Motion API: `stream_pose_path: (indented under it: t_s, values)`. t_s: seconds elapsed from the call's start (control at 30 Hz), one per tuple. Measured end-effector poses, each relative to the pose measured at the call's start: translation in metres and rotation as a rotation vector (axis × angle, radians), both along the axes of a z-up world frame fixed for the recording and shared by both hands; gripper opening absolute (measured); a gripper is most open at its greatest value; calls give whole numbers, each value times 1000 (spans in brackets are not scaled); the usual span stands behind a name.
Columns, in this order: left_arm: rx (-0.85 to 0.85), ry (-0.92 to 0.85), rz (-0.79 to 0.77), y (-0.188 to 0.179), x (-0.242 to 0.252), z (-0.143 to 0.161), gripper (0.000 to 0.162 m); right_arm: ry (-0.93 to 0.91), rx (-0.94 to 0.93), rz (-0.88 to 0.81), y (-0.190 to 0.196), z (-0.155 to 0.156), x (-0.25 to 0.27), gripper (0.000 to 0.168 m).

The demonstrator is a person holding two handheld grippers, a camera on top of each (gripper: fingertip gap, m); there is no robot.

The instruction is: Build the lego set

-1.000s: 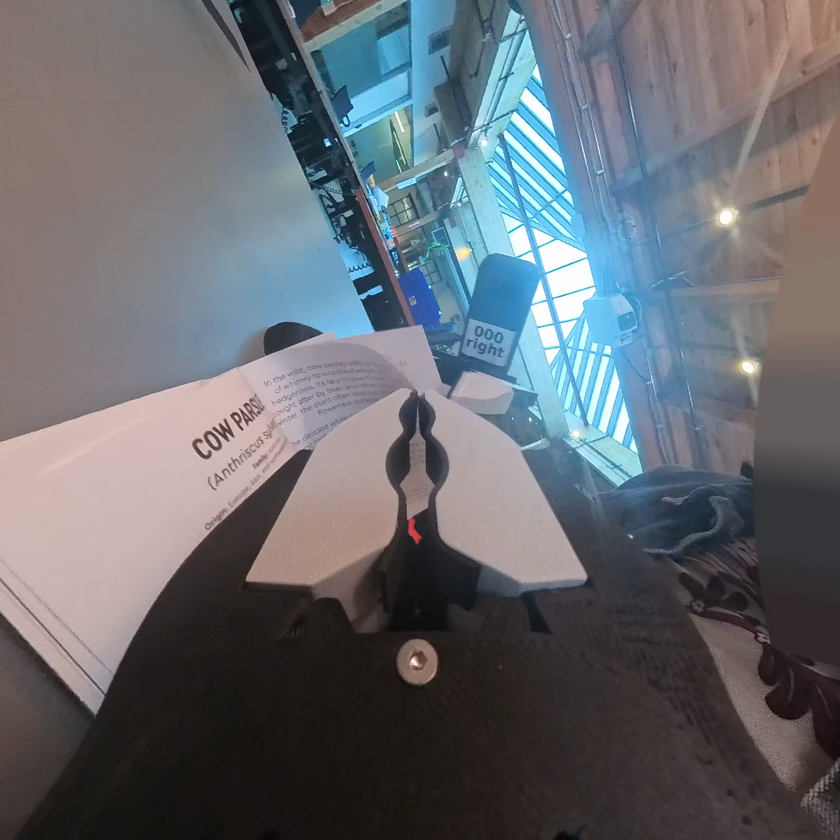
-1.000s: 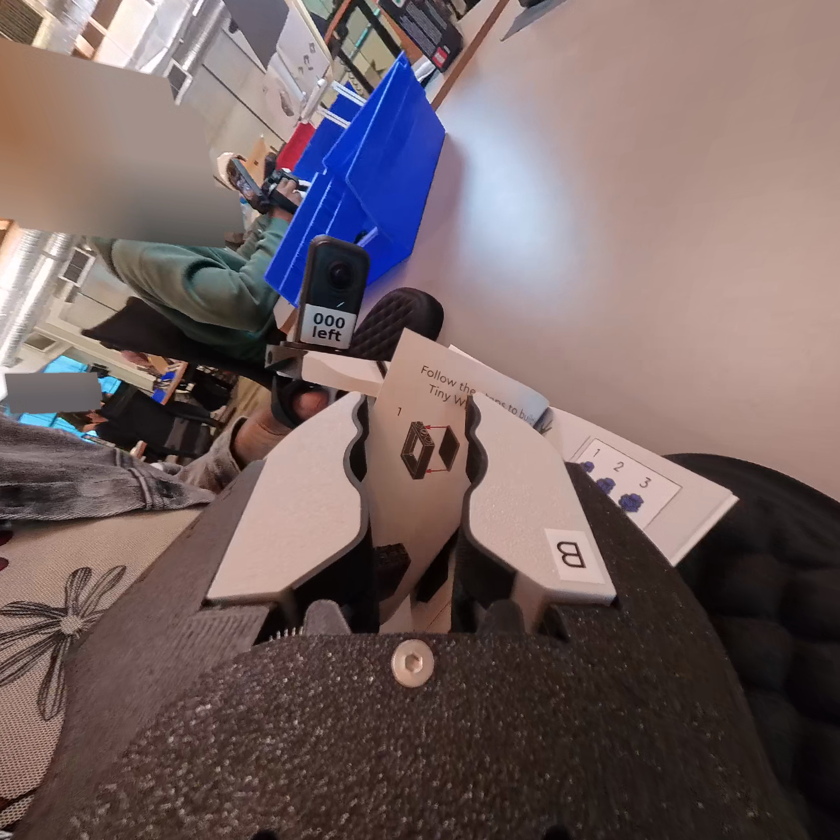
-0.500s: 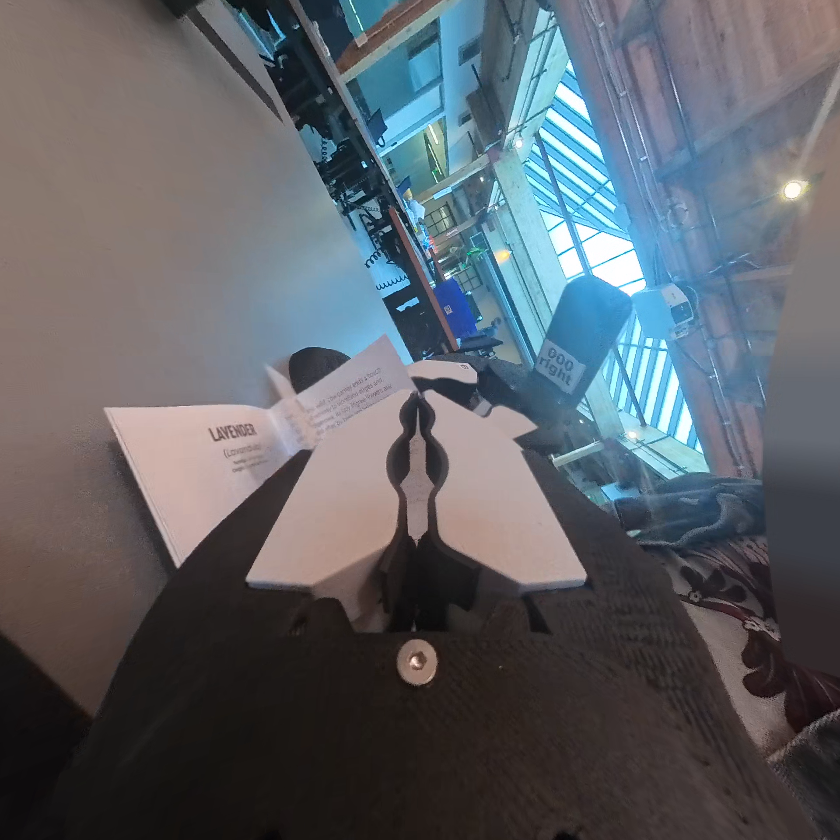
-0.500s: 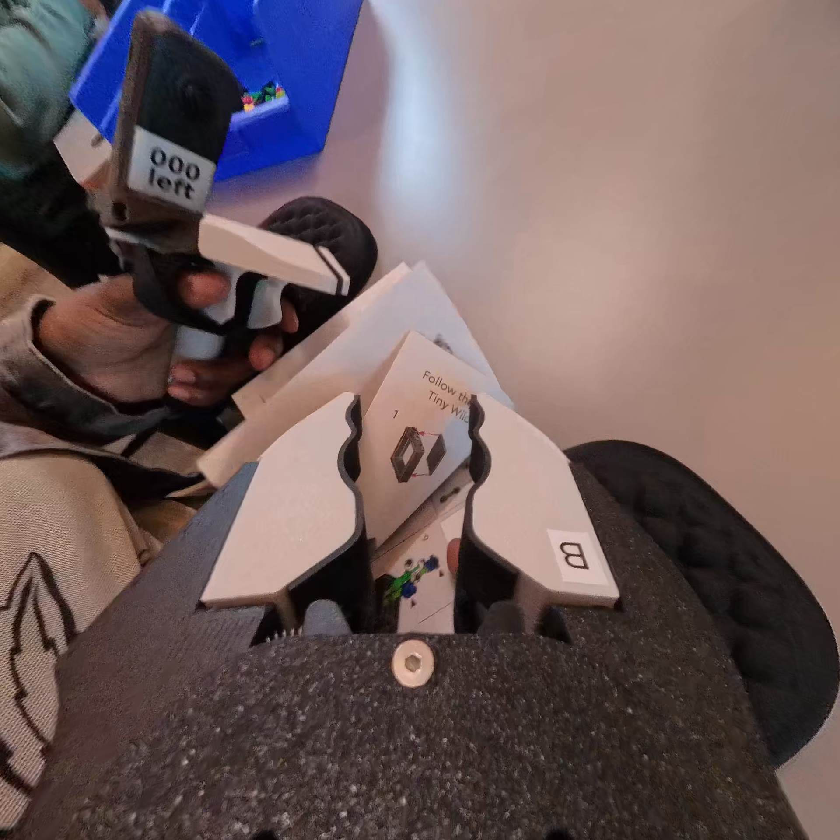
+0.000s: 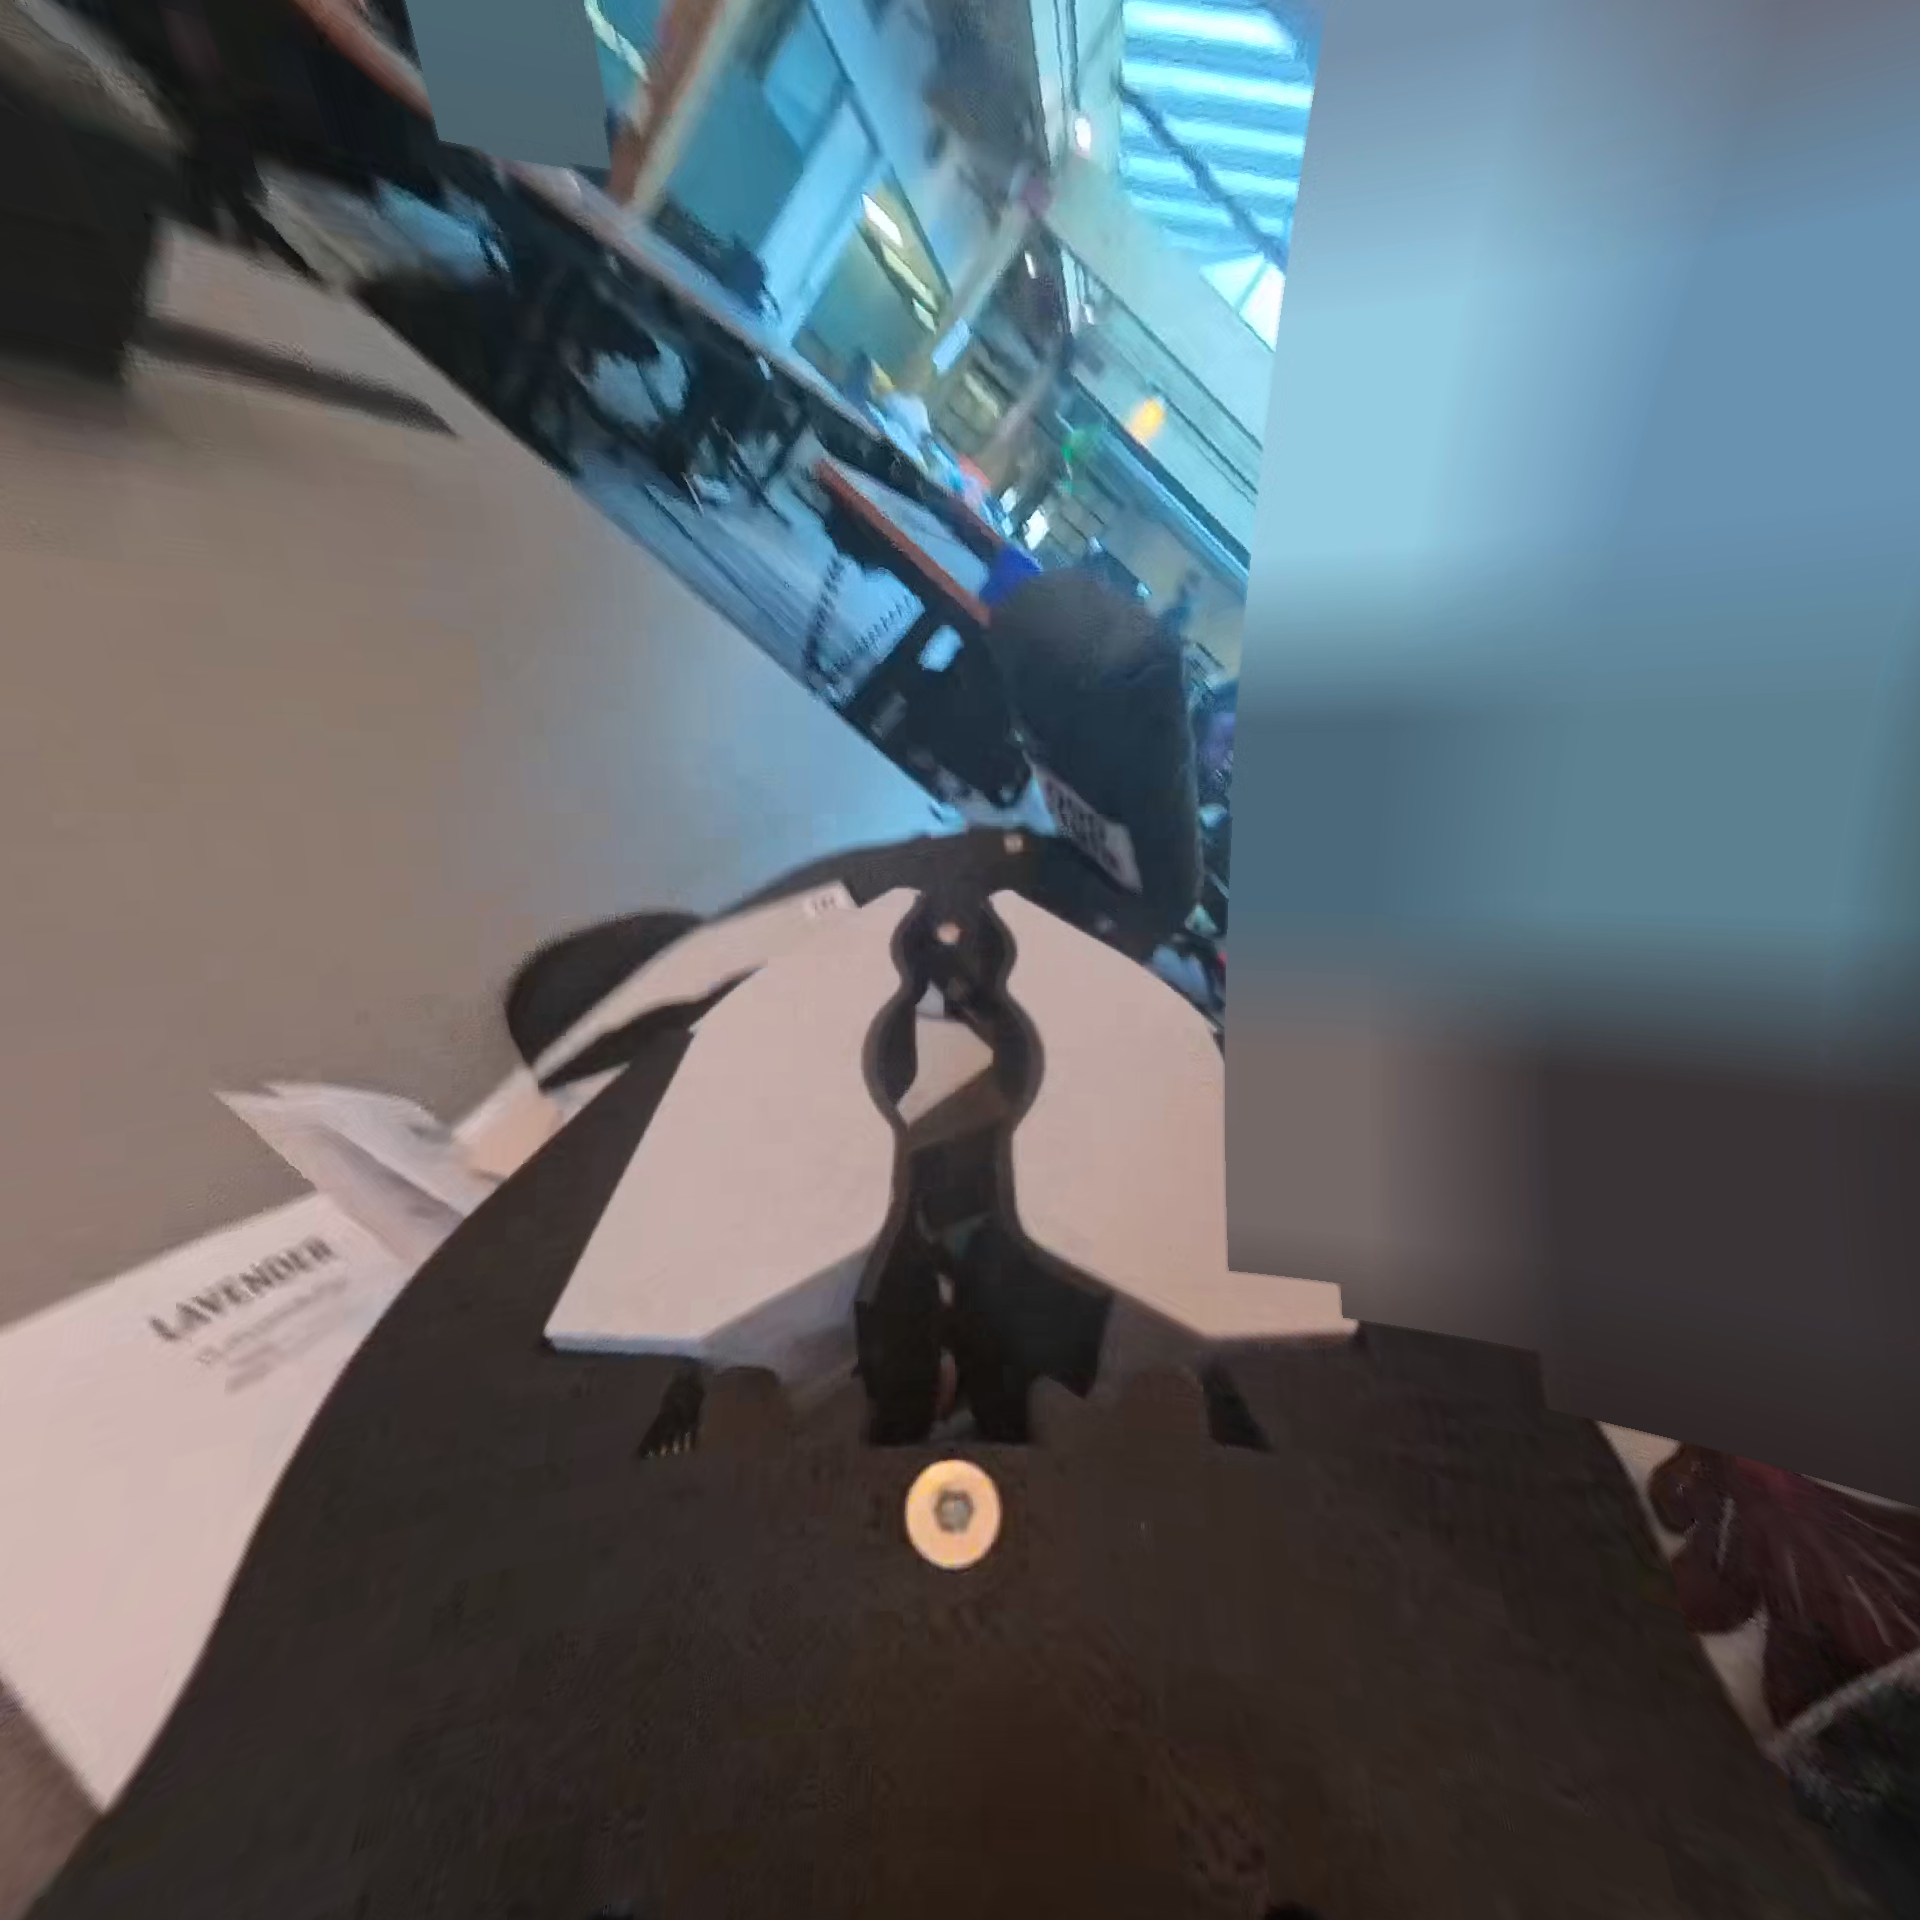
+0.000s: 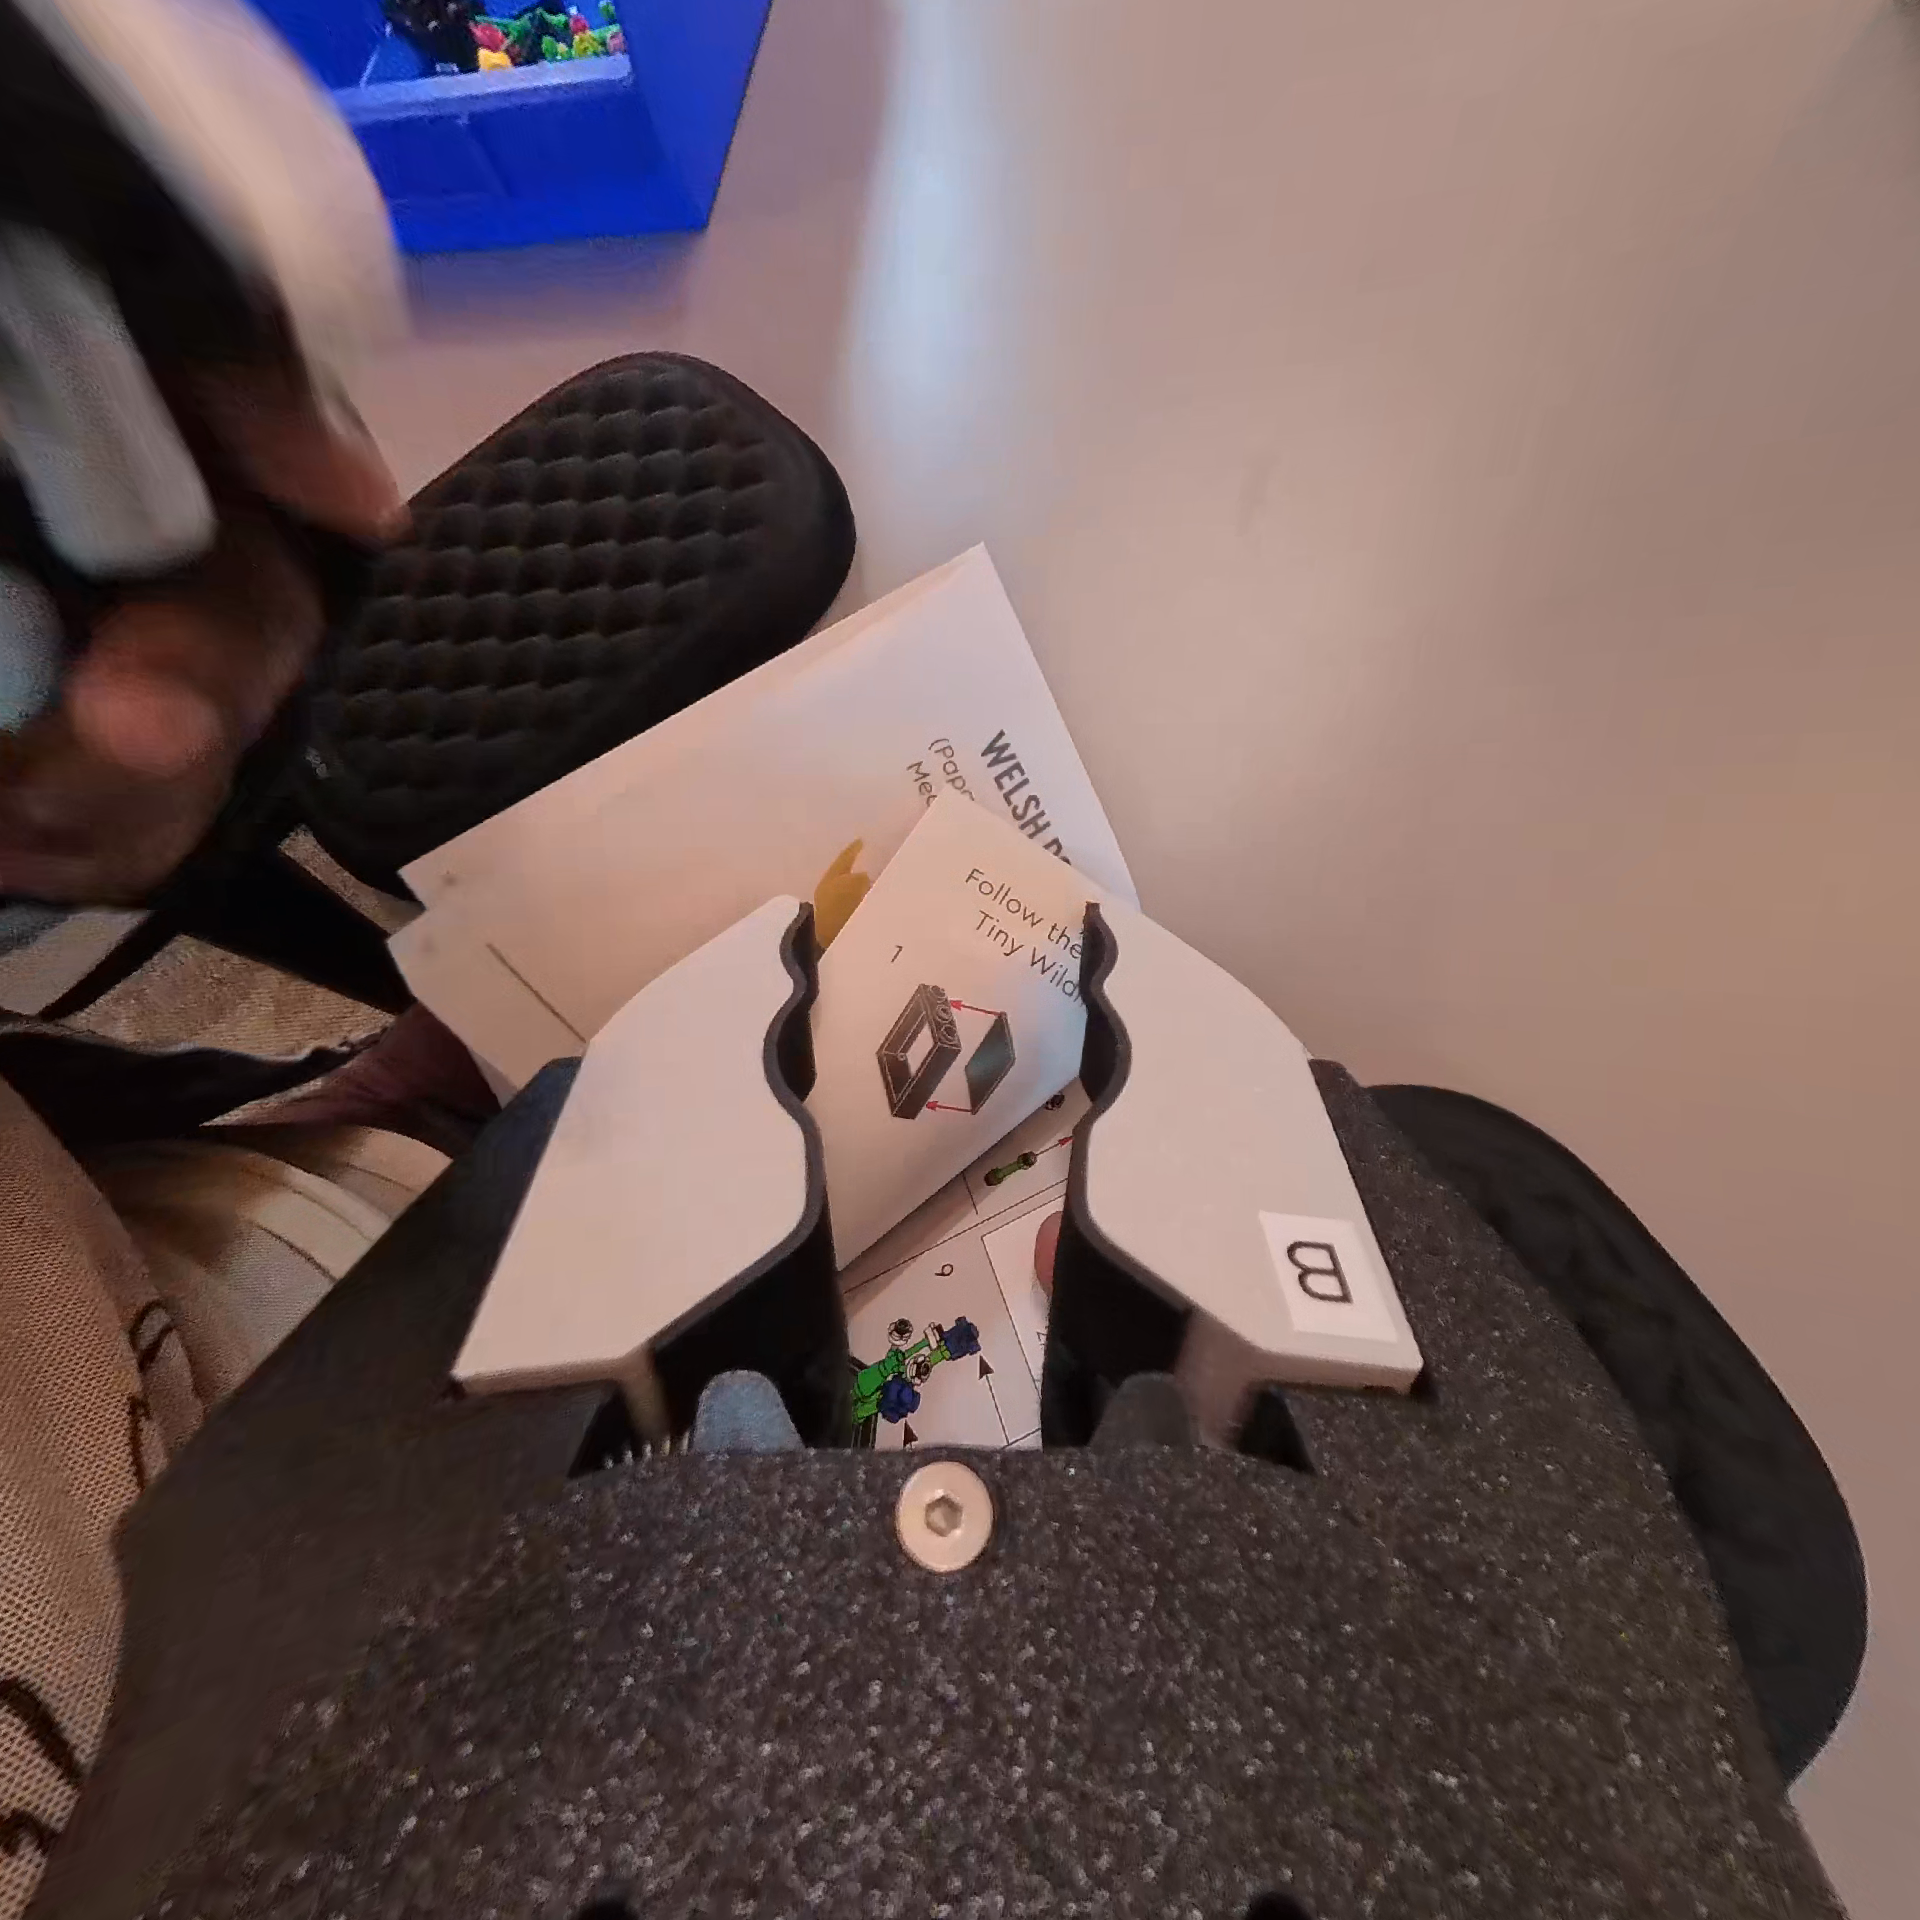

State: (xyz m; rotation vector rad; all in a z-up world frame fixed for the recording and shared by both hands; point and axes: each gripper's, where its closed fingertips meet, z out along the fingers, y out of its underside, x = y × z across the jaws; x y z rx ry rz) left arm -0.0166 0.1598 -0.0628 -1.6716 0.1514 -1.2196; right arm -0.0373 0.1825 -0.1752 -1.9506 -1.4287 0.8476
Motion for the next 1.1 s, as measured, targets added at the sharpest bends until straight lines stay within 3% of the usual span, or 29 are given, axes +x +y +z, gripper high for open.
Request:
stream_pose_path:
  t_s: [0.03,0.13,0.33,0.57,0.67,0.77,0.9,1.0,1.1]
  values:
    - [-91,13,-63,-2,8,-18,8,-2,9,6,0,0,-1,48]
    - [-211,125,-35,1,4,-61,4,6,15,13,0,0,1,48]
    - [-298,382,50,0,-22,-103,6,43,-23,55,-8,4,4,51]
    - [-385,518,45,-5,-27,-137,6,187,-312,196,-28,32,15,51]
    - [-423,584,21,-8,-25,-150,6,121,-393,276,-36,27,30,47]
    - [-417,605,24,-5,-24,-151,5,-57,-320,316,-41,3,42,24]
    - [-404,571,22,-2,-23,-147,5,-299,13,294,-30,-33,42,0]
    - [-353,508,9,0,-21,-136,6,-286,139,311,-30,-33,22,4]
    - [-186,348,148,11,-48,-88,6,-306,226,336,-26,-42,6,24]
